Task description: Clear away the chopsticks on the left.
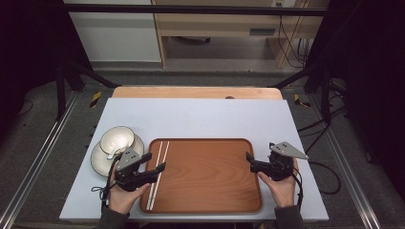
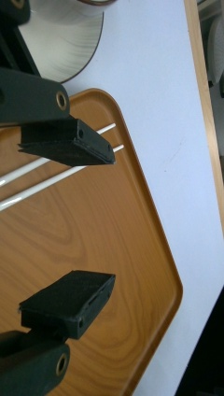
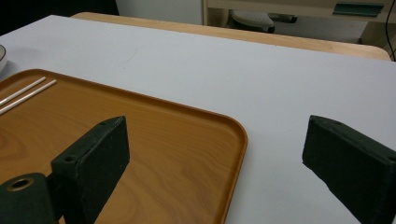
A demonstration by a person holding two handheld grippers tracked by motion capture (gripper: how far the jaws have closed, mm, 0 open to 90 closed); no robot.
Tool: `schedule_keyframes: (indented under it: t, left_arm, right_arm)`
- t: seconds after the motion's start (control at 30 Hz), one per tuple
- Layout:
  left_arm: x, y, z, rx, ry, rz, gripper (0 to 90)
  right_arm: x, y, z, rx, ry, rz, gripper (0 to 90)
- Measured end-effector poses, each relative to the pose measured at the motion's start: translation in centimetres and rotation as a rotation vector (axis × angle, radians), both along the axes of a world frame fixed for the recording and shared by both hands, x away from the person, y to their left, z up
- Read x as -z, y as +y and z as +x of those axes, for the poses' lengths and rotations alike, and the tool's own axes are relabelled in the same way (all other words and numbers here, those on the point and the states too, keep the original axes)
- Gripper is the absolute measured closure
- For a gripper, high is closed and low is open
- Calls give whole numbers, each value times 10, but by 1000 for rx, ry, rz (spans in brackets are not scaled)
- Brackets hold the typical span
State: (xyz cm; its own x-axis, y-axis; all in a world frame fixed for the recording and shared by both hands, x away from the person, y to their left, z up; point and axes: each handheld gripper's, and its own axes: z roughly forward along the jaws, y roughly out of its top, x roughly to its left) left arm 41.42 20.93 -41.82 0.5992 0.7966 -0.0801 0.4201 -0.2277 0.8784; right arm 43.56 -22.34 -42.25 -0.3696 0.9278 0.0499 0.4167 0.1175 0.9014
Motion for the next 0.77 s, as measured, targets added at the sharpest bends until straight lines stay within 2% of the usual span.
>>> schedule_keyframes:
  t: [0.13,0.2,0.4,0.5,0.63,0.77]
  left_arm:
    - [9,13,-6,-5,-2,43,316]
    - [14,22,-9,-13,-1,24,309]
    - [21,37,-13,-31,4,45,297]
    - [23,46,-15,-42,7,32,296]
    - [25,55,-17,-58,0,36,296]
    - [29,62,-18,-71,10,12,296]
  right_arm:
    - [1,-1,0,3,2,2,74]
    - [1,-3,0,7,2,1,74]
    - [2,-4,-1,8,-1,1,72]
    - [3,-7,0,10,-2,0,72]
    - [5,-8,1,14,8,1,72]
    - [6,-8,1,13,12,-3,72]
